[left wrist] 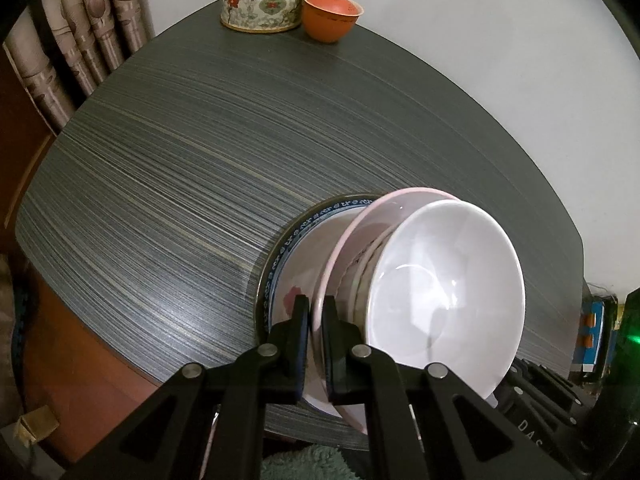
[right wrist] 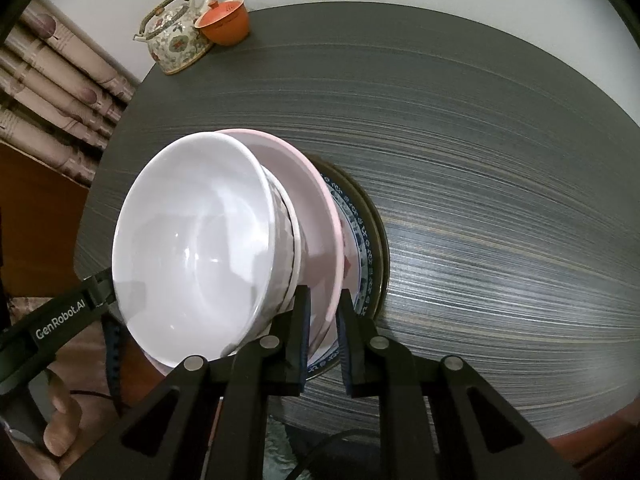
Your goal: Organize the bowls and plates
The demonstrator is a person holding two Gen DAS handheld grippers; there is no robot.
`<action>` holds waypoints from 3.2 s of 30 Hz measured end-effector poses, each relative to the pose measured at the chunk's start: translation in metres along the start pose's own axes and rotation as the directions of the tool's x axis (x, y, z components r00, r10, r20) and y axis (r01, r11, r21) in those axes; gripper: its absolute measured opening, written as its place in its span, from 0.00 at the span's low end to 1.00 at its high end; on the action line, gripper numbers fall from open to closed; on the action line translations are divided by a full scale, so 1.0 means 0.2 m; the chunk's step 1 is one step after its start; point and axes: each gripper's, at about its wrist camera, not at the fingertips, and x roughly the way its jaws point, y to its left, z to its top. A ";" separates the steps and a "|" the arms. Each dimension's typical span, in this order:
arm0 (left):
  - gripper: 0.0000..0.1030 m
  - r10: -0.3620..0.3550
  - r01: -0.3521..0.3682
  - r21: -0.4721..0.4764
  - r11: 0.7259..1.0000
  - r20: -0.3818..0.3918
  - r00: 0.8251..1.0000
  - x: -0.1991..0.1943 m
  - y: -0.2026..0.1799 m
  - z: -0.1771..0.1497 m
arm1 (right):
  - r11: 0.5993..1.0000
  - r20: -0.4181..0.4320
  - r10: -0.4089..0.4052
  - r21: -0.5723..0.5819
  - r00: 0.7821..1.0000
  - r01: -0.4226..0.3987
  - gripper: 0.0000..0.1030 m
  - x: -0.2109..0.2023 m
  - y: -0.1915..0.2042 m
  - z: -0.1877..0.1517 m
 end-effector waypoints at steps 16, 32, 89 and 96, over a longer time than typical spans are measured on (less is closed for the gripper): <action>0.25 0.050 -0.051 0.014 0.999 0.062 0.997 -0.04 0.02 -0.09 | 0.999 0.066 -0.039 -0.010 0.997 0.039 0.44 -0.05 -0.06 -0.04; 0.63 0.110 -0.134 0.119 0.984 0.192 0.975 -0.28 0.00 -0.41 | 0.995 0.146 0.042 -0.099 0.988 -0.028 0.97 -0.22 -0.08 -0.27; 0.64 0.133 -0.175 0.209 0.962 0.200 0.971 -0.27 -0.23 -0.57 | 0.973 0.118 0.016 -0.229 0.993 0.012 1.00 -0.16 0.04 -0.45; 0.64 0.129 -0.167 0.193 0.967 0.196 0.972 -0.27 -0.21 -0.55 | 0.973 0.109 0.019 -0.230 0.994 0.006 1.00 -0.15 0.04 -0.46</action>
